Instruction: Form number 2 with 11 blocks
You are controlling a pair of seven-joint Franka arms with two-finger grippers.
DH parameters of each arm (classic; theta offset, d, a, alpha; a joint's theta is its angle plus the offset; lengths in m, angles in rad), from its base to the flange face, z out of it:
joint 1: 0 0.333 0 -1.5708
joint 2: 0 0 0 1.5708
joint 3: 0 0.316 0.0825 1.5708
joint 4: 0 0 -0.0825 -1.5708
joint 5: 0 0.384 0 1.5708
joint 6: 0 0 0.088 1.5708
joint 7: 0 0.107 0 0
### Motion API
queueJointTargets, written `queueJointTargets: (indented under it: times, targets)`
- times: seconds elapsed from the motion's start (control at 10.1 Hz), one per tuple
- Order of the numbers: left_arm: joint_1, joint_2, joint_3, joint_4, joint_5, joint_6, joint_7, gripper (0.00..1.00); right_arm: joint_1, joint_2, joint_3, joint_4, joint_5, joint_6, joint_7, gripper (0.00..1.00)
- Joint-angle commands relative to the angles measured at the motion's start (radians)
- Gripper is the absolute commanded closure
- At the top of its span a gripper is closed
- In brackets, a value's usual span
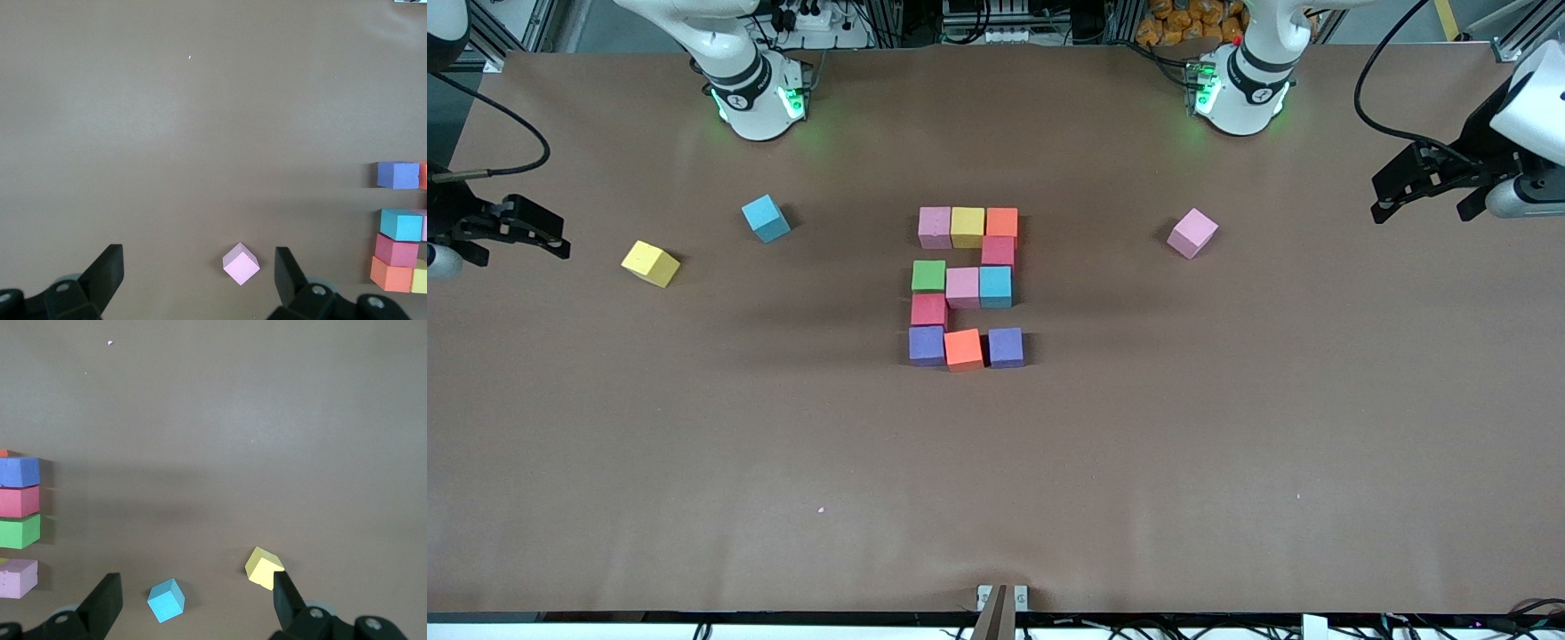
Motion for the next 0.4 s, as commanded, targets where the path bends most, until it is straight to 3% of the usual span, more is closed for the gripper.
queueJointTargets:
  times: [0.0, 0.3]
  targets:
    - [0.010, -0.005, -0.001, 0.007, -0.025, -0.018, 0.031, 0.00, -0.025, -0.007, -0.007, 0.015, 0.039, -0.014, 0.004, 0.00]
    - [0.010, -0.007, -0.003, 0.006, -0.025, -0.018, 0.029, 0.00, -0.047, -0.007, -0.014, 0.039, 0.043, -0.019, -0.001, 0.00]
